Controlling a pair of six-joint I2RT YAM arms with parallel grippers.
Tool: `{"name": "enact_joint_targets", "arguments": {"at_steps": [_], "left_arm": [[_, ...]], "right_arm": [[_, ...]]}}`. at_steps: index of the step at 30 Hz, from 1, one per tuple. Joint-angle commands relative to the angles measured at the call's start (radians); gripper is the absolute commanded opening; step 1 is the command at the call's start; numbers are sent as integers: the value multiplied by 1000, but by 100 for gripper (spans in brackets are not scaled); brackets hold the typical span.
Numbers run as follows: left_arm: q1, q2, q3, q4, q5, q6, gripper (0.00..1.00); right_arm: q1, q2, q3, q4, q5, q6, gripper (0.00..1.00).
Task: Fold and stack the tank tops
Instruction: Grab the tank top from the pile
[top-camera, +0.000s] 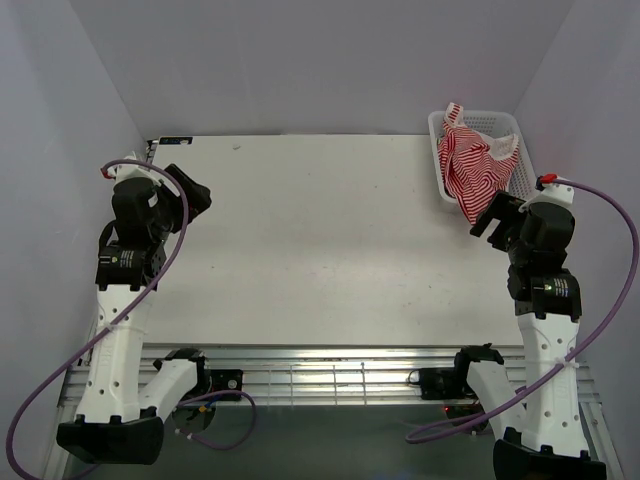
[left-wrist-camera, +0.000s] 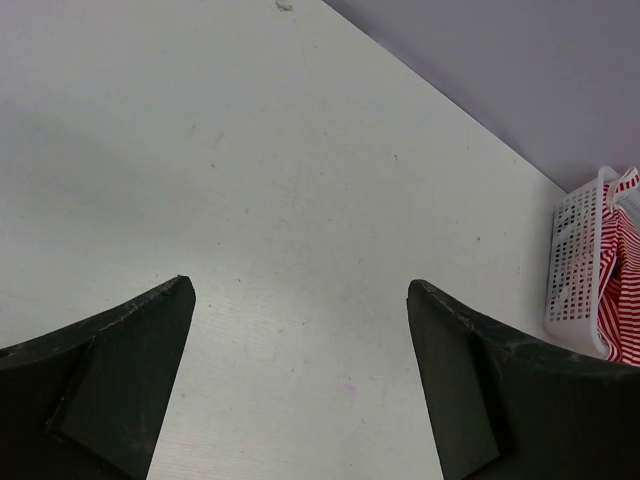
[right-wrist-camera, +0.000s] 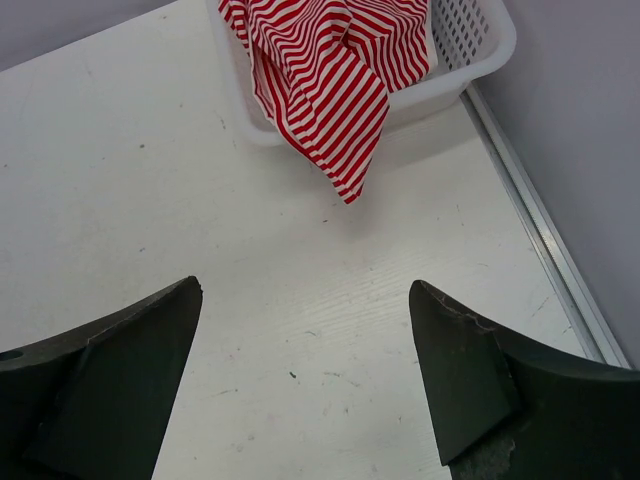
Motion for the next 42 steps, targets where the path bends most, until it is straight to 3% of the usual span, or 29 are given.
{"name": "enact_joint_targets", "arguments": {"at_steps": [1, 8, 20, 26, 28, 31, 34, 35, 37, 42], "left_arm": [[0, -13, -13, 23, 11, 8, 98], [0, 28, -50, 84, 54, -37, 98], [0, 121, -85, 173, 106, -64, 98], [0, 133, -87, 179, 87, -54, 98], [0, 133, -93, 178, 85, -54, 98], [0, 130, -98, 178, 85, -47, 98], [0, 119, -105, 176, 44, -43, 98], [0, 116, -107, 175, 36, -41, 98], [0, 105, -107, 172, 28, -40, 98], [0, 84, -96, 170, 30, -40, 98]], "right_arm": [[1, -18, -10, 38, -26, -2, 90], [1, 66, -35, 217, -141, -82, 90], [1, 829, 453, 225, -30, -130, 91], [0, 1118, 702, 96, 75, -139, 96], [0, 1149, 732, 79, 94, -134, 100], [1, 1160, 726, 96, 79, -140, 86], [1, 1163, 715, 96, 54, -142, 62], [1, 1154, 702, 93, 48, -137, 31], [1, 1138, 691, 102, 33, -130, 8], [21, 1017, 744, 133, -119, -151, 8]]}}
